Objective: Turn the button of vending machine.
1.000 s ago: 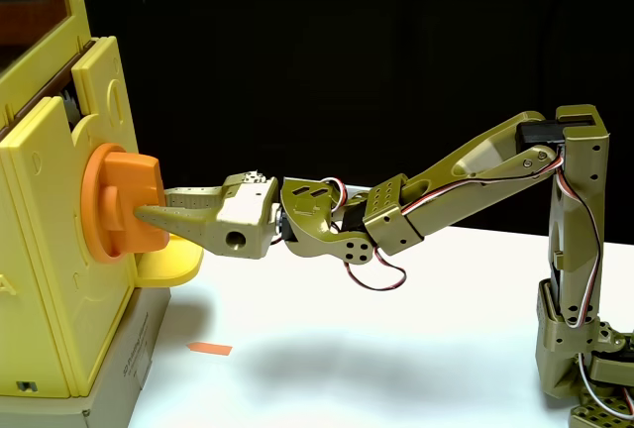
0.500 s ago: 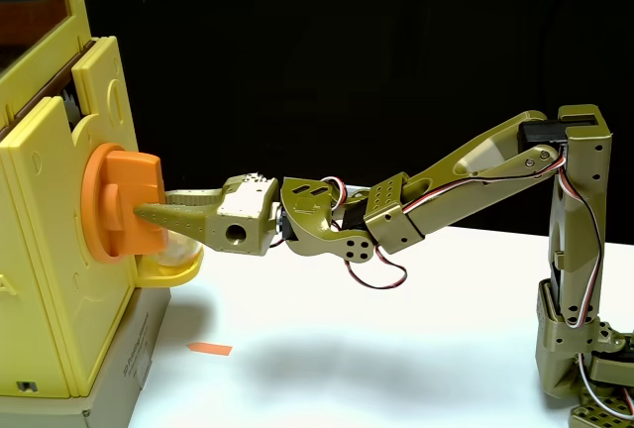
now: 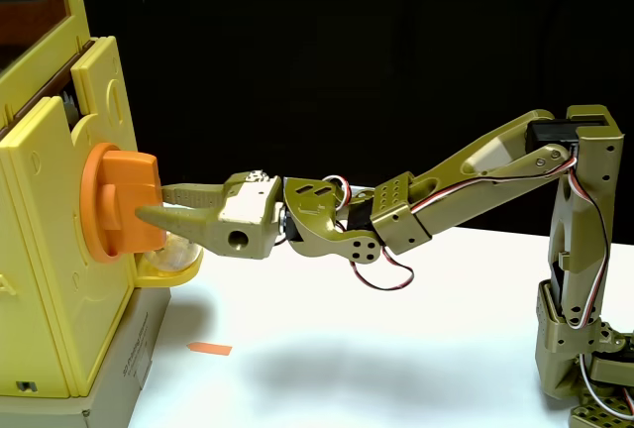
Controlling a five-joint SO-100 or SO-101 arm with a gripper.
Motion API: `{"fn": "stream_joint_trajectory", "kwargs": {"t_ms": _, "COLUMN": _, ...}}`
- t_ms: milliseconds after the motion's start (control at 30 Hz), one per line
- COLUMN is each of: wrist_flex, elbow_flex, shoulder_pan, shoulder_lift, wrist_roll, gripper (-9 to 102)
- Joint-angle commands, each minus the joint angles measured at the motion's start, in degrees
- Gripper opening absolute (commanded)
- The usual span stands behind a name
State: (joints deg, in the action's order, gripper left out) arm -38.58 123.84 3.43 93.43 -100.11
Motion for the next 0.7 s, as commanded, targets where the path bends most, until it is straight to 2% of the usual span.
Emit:
{"fn": "stream_joint_trajectory", "kwargs": {"t_ms": 0, "wrist_flex": 0.2, "elbow_flex": 2.2, "shoulder_pan": 0.9, "shoulder_lift": 5.0, "wrist_roll": 0.6, "gripper": 26}}
{"fn": "stream_joint_trajectory", "kwargs": {"t_ms": 133, "wrist_flex": 2.2, "elbow_flex": 8.3, "shoulder_pan": 1.2, "shoulder_lift": 10.9, "wrist_roll": 1.8, "gripper": 23}}
{"fn": "stream_joint_trajectory", "kwargs": {"t_ms": 233, "wrist_flex": 2.8, "elbow_flex": 15.6, "shoulder_pan": 0.7, "shoulder_lift": 18.7, "wrist_roll": 10.3, "gripper": 18}}
{"fn": "stream_joint_trajectory", "kwargs": {"t_ms": 300, "wrist_flex": 5.4, "elbow_flex": 19.9, "shoulder_pan": 0.5, "shoulder_lift": 25.6, "wrist_roll": 20.6, "gripper": 16}}
{"fn": "stream_joint_trajectory", "kwargs": {"t_ms": 400, "wrist_flex": 7.5, "elbow_flex": 27.9, "shoulder_pan": -0.6, "shoulder_lift": 38.1, "wrist_roll": 43.0, "gripper": 15}}
{"fn": "stream_joint_trajectory", "kwargs": {"t_ms": 533, "wrist_flex": 19.0, "elbow_flex": 36.9, "shoulder_pan": -0.7, "shoulder_lift": 53.9, "wrist_roll": 71.5, "gripper": 14}}
{"fn": "stream_joint_trajectory", "kwargs": {"t_ms": 600, "wrist_flex": 21.3, "elbow_flex": 42.3, "shoulder_pan": -0.5, "shoulder_lift": 59.2, "wrist_roll": 81.2, "gripper": 14}}
{"fn": "stream_joint_trajectory", "kwargs": {"t_ms": 667, "wrist_flex": 21.3, "elbow_flex": 48.3, "shoulder_pan": -0.2, "shoulder_lift": 64.2, "wrist_roll": 86.7, "gripper": 11}}
